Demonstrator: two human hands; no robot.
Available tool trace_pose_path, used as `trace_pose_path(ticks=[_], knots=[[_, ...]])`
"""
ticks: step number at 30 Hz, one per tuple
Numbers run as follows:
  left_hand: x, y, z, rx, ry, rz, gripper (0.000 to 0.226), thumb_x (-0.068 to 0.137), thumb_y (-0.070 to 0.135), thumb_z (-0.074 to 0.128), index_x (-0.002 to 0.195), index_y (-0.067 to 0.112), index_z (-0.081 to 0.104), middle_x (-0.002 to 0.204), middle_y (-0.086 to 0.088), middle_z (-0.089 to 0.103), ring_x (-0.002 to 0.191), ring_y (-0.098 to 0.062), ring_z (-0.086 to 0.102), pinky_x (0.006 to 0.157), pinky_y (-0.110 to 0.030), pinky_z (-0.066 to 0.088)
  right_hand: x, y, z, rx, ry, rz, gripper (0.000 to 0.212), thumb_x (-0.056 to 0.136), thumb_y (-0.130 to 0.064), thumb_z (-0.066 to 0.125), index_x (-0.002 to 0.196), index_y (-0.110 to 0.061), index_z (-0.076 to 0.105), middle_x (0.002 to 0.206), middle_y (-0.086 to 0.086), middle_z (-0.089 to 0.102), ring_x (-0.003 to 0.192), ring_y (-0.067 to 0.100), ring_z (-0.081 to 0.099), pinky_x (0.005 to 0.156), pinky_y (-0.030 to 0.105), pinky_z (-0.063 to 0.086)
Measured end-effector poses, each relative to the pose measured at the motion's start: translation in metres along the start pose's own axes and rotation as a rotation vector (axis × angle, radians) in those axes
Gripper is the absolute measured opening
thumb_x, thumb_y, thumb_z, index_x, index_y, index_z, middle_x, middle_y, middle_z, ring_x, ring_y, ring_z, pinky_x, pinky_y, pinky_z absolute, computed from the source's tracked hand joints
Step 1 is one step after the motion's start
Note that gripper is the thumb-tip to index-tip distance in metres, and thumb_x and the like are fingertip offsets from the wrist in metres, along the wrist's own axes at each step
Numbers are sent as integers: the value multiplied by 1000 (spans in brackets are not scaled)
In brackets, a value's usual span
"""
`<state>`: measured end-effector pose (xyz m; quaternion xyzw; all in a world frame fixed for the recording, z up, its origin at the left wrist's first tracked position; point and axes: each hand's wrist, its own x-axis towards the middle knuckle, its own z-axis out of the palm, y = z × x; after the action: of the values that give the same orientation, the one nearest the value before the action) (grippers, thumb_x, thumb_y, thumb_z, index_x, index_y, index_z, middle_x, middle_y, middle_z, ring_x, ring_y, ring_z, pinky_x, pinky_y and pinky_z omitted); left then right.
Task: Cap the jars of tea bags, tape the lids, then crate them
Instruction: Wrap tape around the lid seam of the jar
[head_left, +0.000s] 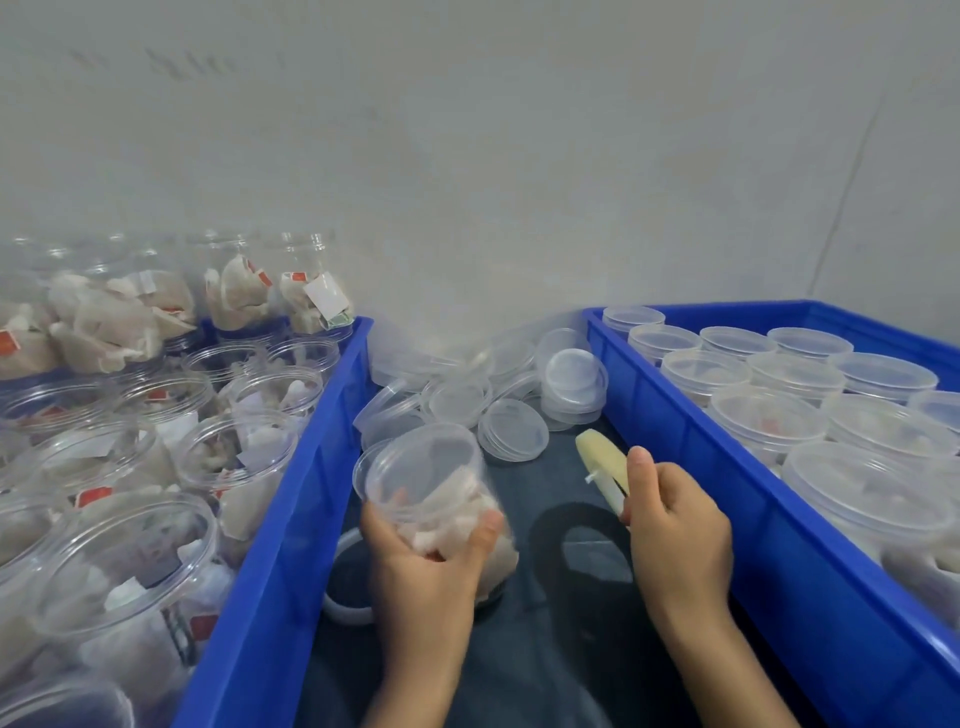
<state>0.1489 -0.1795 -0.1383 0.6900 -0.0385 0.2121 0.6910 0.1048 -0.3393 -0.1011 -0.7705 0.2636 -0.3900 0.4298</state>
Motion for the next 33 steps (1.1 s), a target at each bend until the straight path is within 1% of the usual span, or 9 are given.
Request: trace_pose_path(ticks=[2,4,6,8,11,13,18,24,33], knots=[[-4,-1,1,93,-130,45,98,45,50,86,128,43,35,111,40,52,106,10,53,84,-7,41,-4,-2,2,-28,11,-32,65,88,-65,29,56,-10,47,54,1,56,50,13,48,48,29,32],[-4,-2,3,134,-244,59,112,48,38,90,139,42,24,130,29,43,121,-1,47,99,-22,41,-6,-4,3,-22,38,-39,64,87,-61,28,53,-10,43,56,-1,57,51,9,49,47,28,29],[-4,3,3,243,-285,83,126,53,70,72,149,28,2,152,8,22,138,-20,30,113,-38,28,-8,-4,3,-7,55,-54,61,89,-56,29,52,-11,47,59,-12,59,58,3,52,47,27,28],[-7,13,1,479,-224,213,131,55,98,26,148,15,-15,157,-9,-5,144,-32,11,117,-42,8,-9,-4,3,-10,70,-93,60,87,-55,26,56,-12,54,54,-5,58,55,11,53,48,26,31],[-12,29,-3,408,-2,584,91,83,76,34,136,3,34,130,-27,46,115,-35,46,100,-38,34,-12,-7,1,-28,101,-173,60,85,-57,24,59,-15,59,48,1,55,50,18,52,49,29,38],[-21,34,-5,249,-41,767,50,92,56,45,107,9,54,95,-4,58,83,-14,54,75,-25,45,-15,-10,1,-65,117,-275,62,86,-54,21,60,-13,61,46,1,53,46,20,52,46,33,42],[-33,51,1,122,-304,503,37,84,65,50,95,33,65,82,21,64,67,3,59,53,-11,47,-23,-16,0,-112,232,-650,50,94,-26,34,59,-8,65,42,0,50,34,19,45,33,31,39],[-30,50,0,70,-189,465,23,82,41,60,84,22,72,73,11,68,61,-1,63,57,-17,51,-24,-14,2,-85,273,-753,45,94,-20,38,64,-7,70,45,0,53,35,18,45,35,29,39],[-27,55,-3,-9,-172,356,18,77,42,59,79,28,69,68,9,67,60,-7,62,58,-13,48,-22,-11,4,-157,317,-816,44,93,-19,41,61,-7,69,45,1,53,36,18,46,36,28,38]])
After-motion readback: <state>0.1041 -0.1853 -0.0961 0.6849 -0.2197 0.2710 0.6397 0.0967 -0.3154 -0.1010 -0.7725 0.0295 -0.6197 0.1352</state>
